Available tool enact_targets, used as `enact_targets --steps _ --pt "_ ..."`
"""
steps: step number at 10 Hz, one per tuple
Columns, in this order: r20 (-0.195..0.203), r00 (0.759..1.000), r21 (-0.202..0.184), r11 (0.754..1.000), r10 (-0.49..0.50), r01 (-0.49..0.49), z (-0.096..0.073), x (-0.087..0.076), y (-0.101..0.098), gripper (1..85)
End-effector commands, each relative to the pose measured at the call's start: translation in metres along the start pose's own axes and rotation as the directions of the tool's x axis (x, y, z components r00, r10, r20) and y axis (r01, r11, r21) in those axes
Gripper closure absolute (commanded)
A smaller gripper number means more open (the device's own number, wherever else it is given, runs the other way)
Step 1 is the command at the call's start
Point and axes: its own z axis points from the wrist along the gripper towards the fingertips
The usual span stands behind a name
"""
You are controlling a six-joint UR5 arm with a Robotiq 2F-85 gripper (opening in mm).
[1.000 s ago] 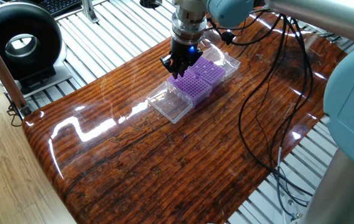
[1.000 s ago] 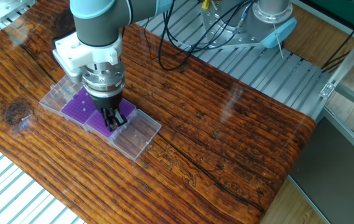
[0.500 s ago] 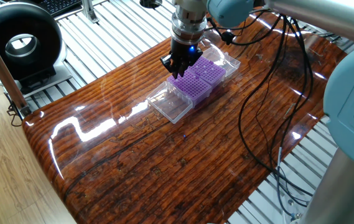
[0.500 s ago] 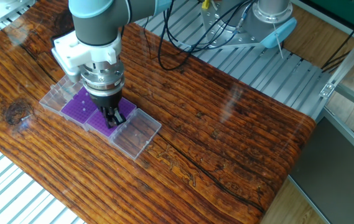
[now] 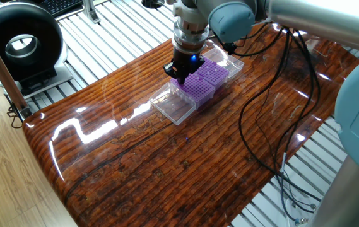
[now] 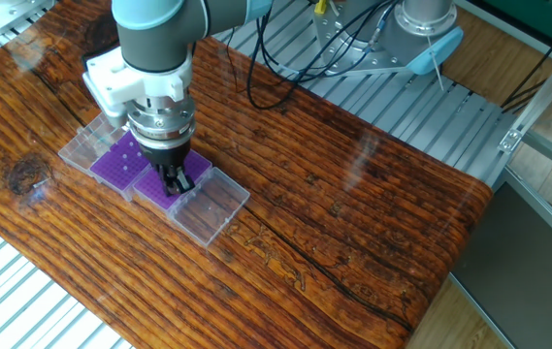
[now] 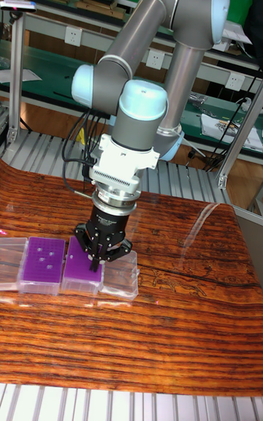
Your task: Transfer all small pipette tips from one holder to another
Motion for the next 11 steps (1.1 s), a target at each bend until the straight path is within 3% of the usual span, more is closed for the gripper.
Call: enact_targets --steps 1,11 --pt "0.001 1.000 0.006 1.000 0.030 -0.030 -0.004 -0.003 -0.003 84.3" --pt "-0.008 0.999 0.018 0.999 0.032 -0.032 -0.024 -0.014 -0.017 84.3"
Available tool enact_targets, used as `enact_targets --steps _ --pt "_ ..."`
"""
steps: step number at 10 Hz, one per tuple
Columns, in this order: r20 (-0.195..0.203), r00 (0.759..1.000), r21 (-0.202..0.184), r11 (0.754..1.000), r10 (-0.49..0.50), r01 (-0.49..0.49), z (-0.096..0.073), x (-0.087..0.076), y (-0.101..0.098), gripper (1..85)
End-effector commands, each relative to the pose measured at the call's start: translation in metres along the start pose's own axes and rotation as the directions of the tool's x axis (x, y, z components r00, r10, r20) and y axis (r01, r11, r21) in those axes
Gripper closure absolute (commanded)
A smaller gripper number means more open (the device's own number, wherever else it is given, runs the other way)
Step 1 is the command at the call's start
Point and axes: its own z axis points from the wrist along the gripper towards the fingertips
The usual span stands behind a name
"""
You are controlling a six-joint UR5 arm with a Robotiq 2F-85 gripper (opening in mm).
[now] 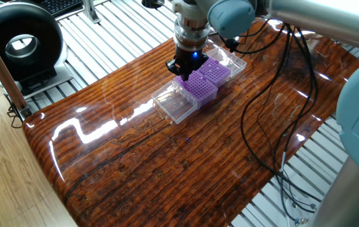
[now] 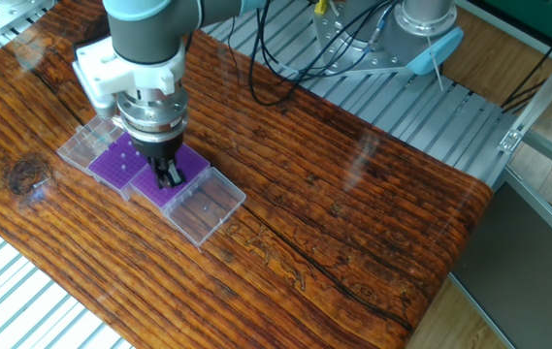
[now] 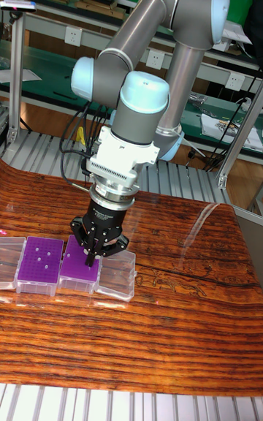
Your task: Transfer all small pipette tips from one holder to another
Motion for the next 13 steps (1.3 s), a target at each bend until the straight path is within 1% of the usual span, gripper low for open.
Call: enact_targets --steps 1,2,5,8,9,10,12,13 --pt "-0.005 1.000 -0.007 1.000 0.002 -0.002 -0.008 -0.004 -0.005 84.3" --pt "-0.005 1.000 -0.003 1.000 0.001 -0.001 -0.009 -0.004 -0.006 84.3" --pt "0.004 0.999 0.033 0.999 -0.033 0.033 -0.010 -0.008 -0.018 84.3" --pt "-0.002 0.997 0.046 0.996 -0.071 0.071 -0.016 -0.017 -0.031 84.3" --pt "0.002 0.996 0.059 0.994 -0.091 0.091 -0.018 -0.022 -0.038 84.3" --pt "0.009 0.993 0.080 0.990 -0.116 0.115 -0.019 -0.027 -0.045 84.3" --pt "0.008 0.989 0.085 0.985 -0.150 0.149 -0.020 -0.035 -0.056 84.3" --pt "0.010 0.986 0.079 0.983 -0.169 0.168 -0.021 -0.040 -0.061 84.3"
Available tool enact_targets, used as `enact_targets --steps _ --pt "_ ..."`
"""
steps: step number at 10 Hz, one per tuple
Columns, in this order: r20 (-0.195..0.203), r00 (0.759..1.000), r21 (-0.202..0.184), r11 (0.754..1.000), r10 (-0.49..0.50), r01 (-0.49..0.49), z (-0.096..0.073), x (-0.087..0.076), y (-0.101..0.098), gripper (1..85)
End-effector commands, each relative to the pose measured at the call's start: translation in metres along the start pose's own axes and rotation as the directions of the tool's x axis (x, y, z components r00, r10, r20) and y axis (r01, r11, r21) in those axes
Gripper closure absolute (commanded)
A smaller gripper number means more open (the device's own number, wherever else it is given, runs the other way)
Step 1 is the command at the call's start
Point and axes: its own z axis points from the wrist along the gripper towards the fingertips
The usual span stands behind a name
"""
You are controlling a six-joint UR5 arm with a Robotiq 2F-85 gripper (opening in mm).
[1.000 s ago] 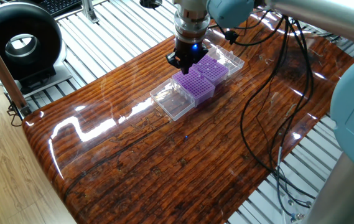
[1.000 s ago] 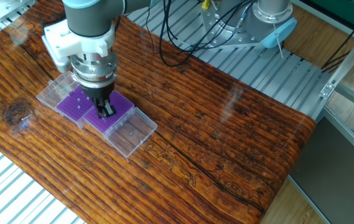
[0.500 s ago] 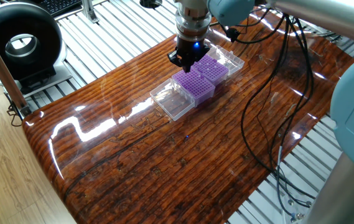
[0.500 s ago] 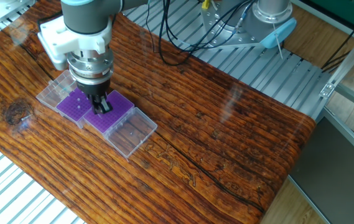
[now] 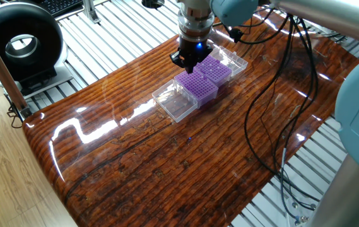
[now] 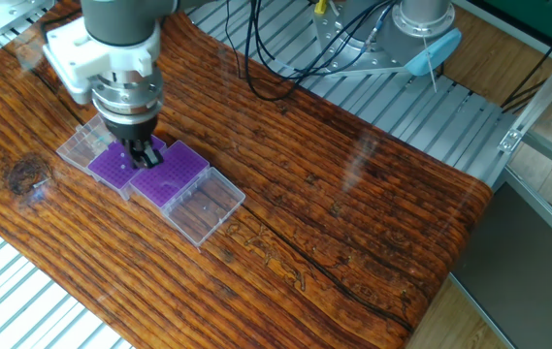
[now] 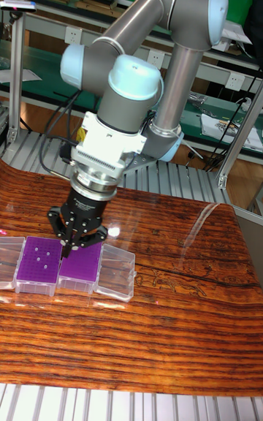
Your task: Transfer all small pipette tips from one holder to another
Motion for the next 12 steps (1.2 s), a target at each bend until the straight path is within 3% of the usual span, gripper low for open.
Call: enact_targets --steps 1,5,7,9,10,11,12 --pt "0.008 0.999 -0.002 0.999 -0.054 0.054 -0.003 -0.012 -0.020 84.3" --pt "-0.003 0.999 -0.020 0.999 -0.040 0.040 -0.001 -0.010 -0.015 84.3" --pt "-0.074 0.997 -0.075 0.997 -0.017 0.011 -0.002 0.009 -0.001 84.3" --pt "-0.079 0.996 -0.099 0.995 -0.031 0.023 -0.002 0.015 0.009 80.7" --pt "-0.098 0.992 -0.125 0.990 -0.085 0.073 -0.005 0.026 0.014 74.0" --pt "-0.092 0.986 -0.156 0.980 -0.140 0.125 -0.007 0.036 0.025 73.3" --pt "-0.071 0.981 -0.158 0.973 -0.182 0.169 -0.003 0.041 0.035 73.3"
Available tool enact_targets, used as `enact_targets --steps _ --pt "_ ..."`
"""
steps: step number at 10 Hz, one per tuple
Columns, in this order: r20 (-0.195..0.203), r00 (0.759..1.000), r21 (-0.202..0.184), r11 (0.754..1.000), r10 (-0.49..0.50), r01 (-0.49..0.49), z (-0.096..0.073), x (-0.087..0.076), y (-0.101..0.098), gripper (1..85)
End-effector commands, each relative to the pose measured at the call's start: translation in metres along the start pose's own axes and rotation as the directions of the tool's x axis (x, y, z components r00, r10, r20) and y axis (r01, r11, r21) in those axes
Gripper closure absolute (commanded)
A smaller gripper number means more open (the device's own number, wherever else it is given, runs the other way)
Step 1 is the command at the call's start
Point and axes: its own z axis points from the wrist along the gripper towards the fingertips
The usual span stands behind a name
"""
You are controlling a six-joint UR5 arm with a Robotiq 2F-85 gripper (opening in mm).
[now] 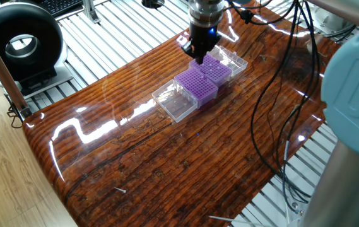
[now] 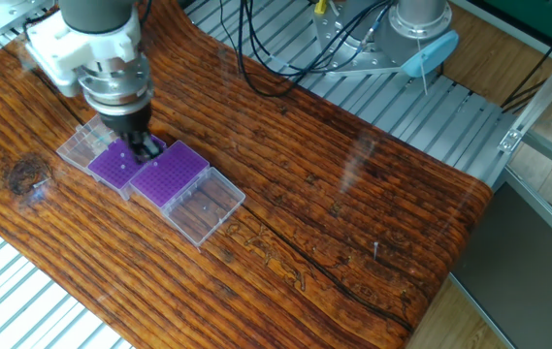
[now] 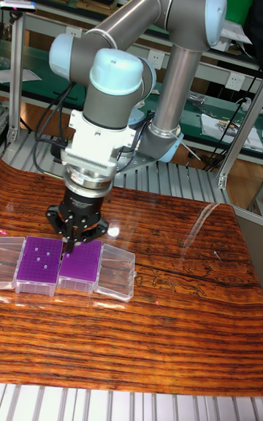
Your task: Transfer all small pipette tips from one holder to another
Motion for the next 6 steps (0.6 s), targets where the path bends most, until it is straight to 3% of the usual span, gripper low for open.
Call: enact_targets --steps 1,2,3,4,6 --pt "-0.003 0.990 -0.021 0.990 -0.139 0.139 0.006 0.017 0.020 68.0" --pt "-0.031 0.974 -0.019 0.974 -0.225 0.225 0.006 0.027 0.021 61.3" --pt "-0.075 0.941 -0.019 0.943 -0.331 0.331 0.005 0.044 0.019 57.0" --pt "-0.085 0.920 0.020 0.922 -0.383 0.386 0.007 0.047 0.010 53.3" --pt "-0.090 0.877 0.042 0.878 -0.472 0.476 0.011 0.046 0.002 55.3"
